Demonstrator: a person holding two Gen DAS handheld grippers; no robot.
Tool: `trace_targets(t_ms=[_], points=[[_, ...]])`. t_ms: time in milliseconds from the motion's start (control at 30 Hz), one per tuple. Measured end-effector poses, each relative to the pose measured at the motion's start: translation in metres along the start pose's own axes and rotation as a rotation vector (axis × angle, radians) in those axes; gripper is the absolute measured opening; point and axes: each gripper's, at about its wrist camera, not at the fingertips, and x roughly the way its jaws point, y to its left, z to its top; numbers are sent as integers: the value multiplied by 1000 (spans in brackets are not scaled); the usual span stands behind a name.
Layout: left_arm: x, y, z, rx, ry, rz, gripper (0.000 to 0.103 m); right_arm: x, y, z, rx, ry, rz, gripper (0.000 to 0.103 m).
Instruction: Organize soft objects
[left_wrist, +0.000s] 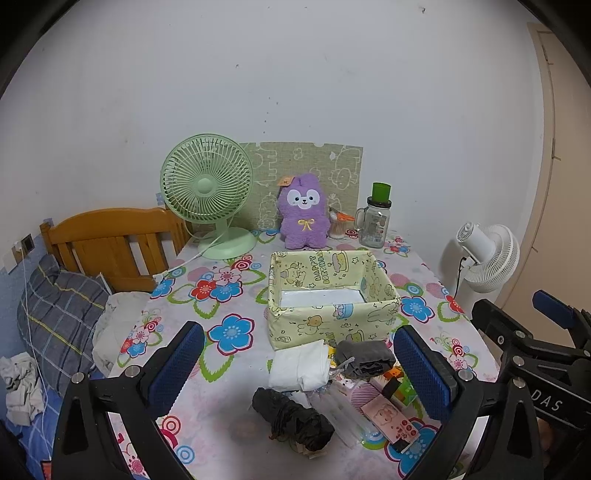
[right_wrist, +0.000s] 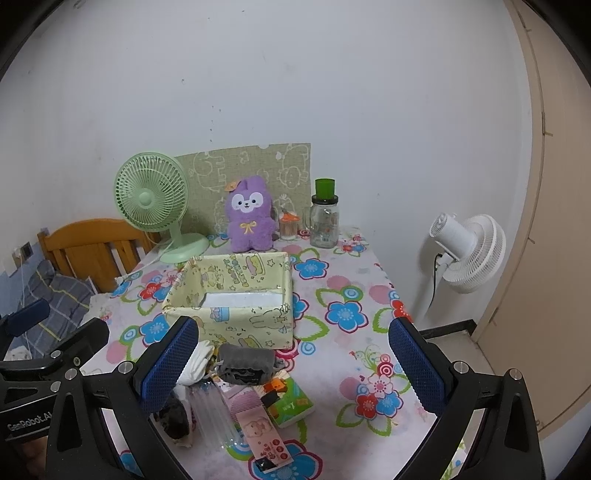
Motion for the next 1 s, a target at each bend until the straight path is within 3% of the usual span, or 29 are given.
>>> trace_targets(t_ms=[1000], points=[[7, 0, 10, 15, 9, -14, 103, 0, -1, 6, -1, -17, -18, 103]])
